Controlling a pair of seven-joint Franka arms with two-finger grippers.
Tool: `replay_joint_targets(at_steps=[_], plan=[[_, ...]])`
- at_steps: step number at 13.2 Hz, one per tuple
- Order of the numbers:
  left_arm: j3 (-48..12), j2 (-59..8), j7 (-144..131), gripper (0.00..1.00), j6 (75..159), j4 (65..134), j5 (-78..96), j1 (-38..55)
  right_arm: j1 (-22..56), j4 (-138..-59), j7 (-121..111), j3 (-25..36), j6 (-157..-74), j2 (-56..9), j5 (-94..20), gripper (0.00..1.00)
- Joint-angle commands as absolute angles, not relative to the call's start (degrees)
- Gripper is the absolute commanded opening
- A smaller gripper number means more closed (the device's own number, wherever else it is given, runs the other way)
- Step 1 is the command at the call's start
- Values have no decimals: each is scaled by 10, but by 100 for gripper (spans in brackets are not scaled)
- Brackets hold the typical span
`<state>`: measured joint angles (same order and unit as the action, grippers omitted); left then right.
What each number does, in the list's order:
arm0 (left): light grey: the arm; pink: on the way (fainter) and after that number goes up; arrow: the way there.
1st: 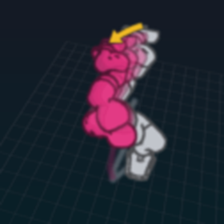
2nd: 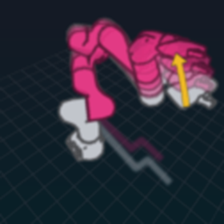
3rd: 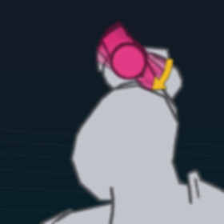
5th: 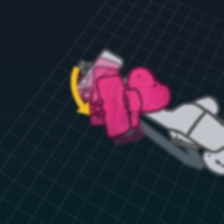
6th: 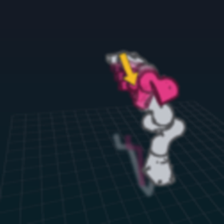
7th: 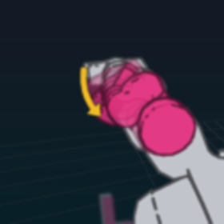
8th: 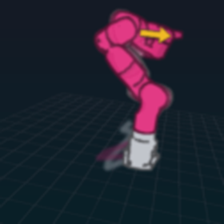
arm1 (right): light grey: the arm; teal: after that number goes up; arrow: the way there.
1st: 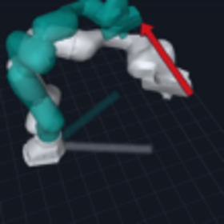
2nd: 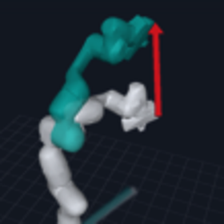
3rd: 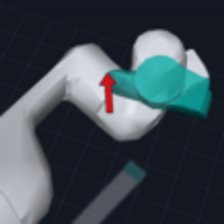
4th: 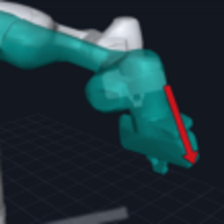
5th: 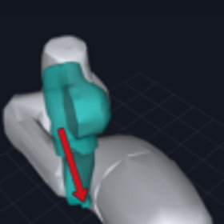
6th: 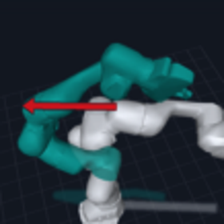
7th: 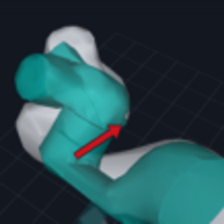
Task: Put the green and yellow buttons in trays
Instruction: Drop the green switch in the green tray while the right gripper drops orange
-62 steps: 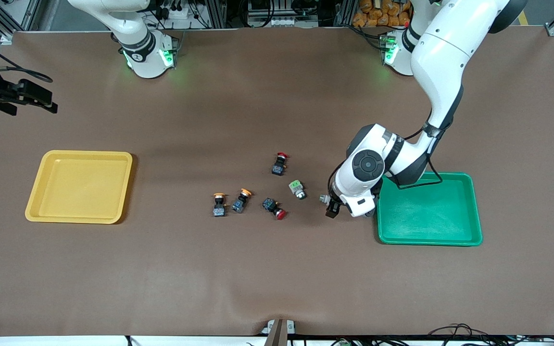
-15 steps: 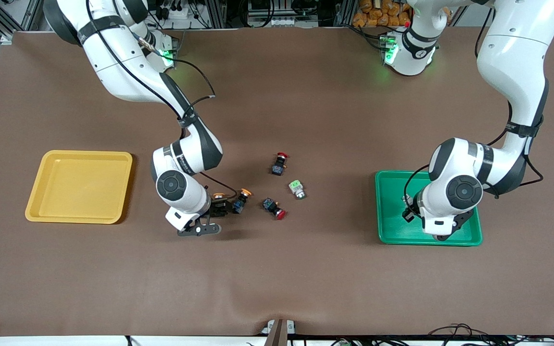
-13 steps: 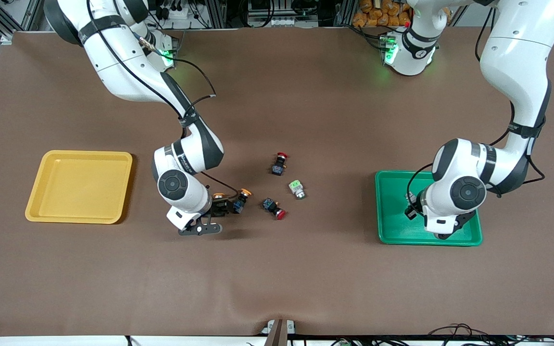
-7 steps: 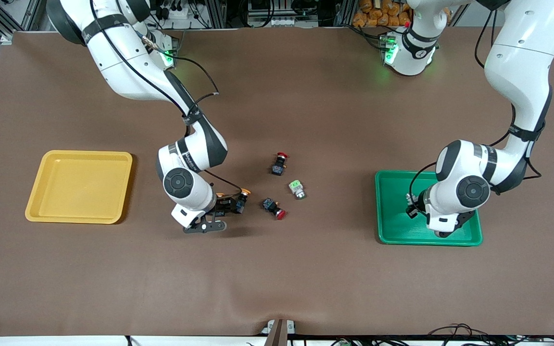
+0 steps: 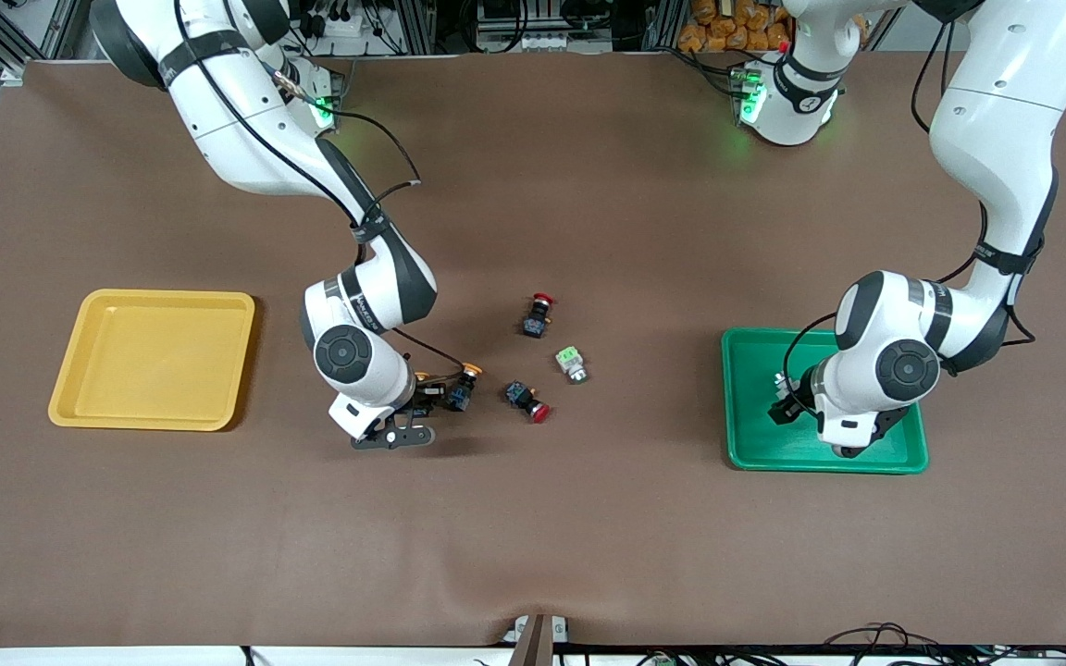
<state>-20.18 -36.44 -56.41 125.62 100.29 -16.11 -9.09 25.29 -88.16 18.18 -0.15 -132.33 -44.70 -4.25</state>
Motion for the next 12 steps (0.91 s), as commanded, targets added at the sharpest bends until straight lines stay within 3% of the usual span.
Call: replay_joint_targets(at_steps=[1, 7, 12], plan=[[-229, -331, -597, 100, 1237, 1005, -151, -96, 240, -885, 191, 0, -1304, -393, -35, 4], [-287, -328, -700, 100, 1201, 960, -143, -84, 114, -881, 39, -2, -1217, -291, -35, 5], [-291, -363, -795, 100, 1203, 919, -139, -14, -37, -883, -128, -3, -1152, -281, -40, 8]])
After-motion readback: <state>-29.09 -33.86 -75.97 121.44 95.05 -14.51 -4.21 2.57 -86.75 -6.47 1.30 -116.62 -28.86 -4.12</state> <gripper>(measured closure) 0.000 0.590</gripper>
